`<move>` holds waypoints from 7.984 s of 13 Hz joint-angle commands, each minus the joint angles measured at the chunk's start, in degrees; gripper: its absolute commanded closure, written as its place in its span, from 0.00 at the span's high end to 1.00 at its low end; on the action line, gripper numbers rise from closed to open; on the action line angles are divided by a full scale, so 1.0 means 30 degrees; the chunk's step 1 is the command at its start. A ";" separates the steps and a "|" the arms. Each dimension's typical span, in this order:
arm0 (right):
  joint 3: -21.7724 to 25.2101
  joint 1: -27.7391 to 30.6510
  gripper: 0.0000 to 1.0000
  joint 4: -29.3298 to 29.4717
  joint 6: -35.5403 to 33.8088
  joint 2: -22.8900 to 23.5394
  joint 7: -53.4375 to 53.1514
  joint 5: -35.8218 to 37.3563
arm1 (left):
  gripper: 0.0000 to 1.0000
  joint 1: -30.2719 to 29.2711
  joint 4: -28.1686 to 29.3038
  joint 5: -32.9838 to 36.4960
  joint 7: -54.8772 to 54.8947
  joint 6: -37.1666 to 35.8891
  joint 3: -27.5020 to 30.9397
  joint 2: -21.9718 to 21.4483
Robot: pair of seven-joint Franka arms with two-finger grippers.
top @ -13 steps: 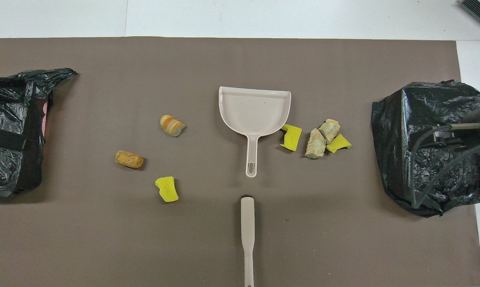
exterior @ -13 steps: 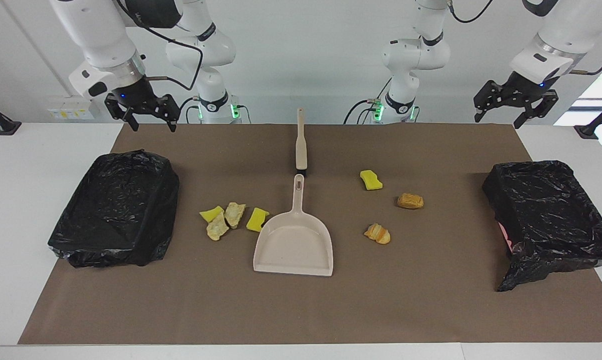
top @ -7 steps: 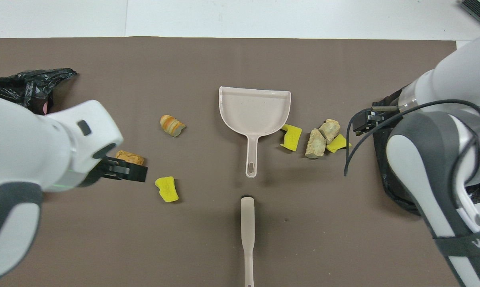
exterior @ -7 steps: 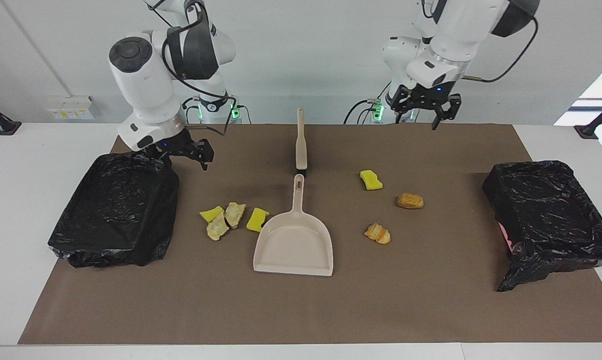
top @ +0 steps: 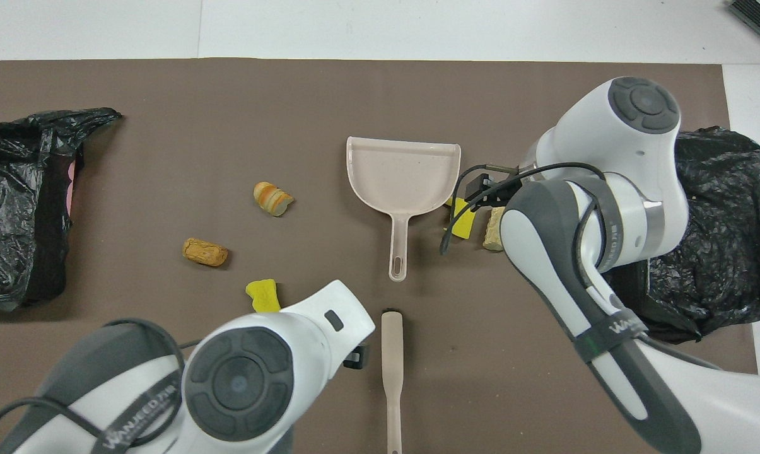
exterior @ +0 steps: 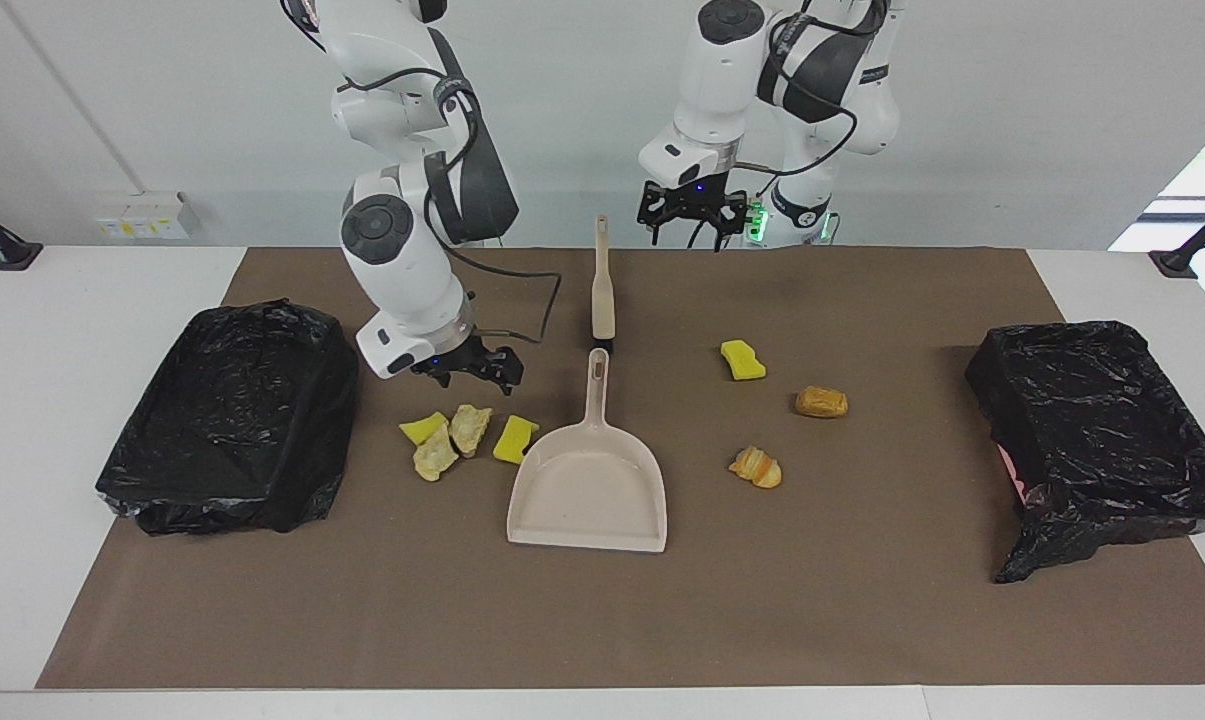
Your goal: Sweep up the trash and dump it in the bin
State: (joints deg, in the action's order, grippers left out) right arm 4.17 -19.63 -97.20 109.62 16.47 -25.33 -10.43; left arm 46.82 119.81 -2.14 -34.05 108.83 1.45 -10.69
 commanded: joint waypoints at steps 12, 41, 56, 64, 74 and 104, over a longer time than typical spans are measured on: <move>-0.0160 -0.3706 1.00 0.0614 0.2188 0.2625 -0.1107 -0.1387 | 1.00 0.6102 0.4035 -0.0167 -0.6346 0.6495 0.0278 0.2538; 0.0016 -0.0049 0.00 0.0203 -0.4276 -0.1591 1.6593 -0.1538 | 0.00 -0.4845 0.2425 0.2206 -0.6170 -0.0535 0.0542 0.1455; -0.0277 -0.3855 0.00 -0.6678 -0.1036 -0.4170 2.2830 0.4269 | 0.00 -0.7529 0.5004 0.1362 0.2030 0.1538 0.0395 0.1424; -0.0277 -0.5085 0.00 -0.7940 0.0341 -0.3938 2.0955 0.4238 | 0.00 -0.6112 0.3425 -0.0255 0.3293 0.0968 0.0541 0.2218; -0.0277 -0.5438 0.00 -0.8498 0.1223 -0.3819 2.0192 0.4238 | 0.00 -0.4476 0.5883 -0.0284 0.0069 0.4406 0.0337 0.1452; -0.0307 -0.5877 0.00 -0.8381 0.0579 -0.3907 1.6910 0.4062 | 0.00 -0.8289 -0.2586 0.1796 1.4543 0.1750 0.0337 0.7258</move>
State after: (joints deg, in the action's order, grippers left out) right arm 3.39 -37.29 -121.55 111.45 5.61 27.25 1.46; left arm 18.77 111.27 2.81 9.11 115.08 2.13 12.46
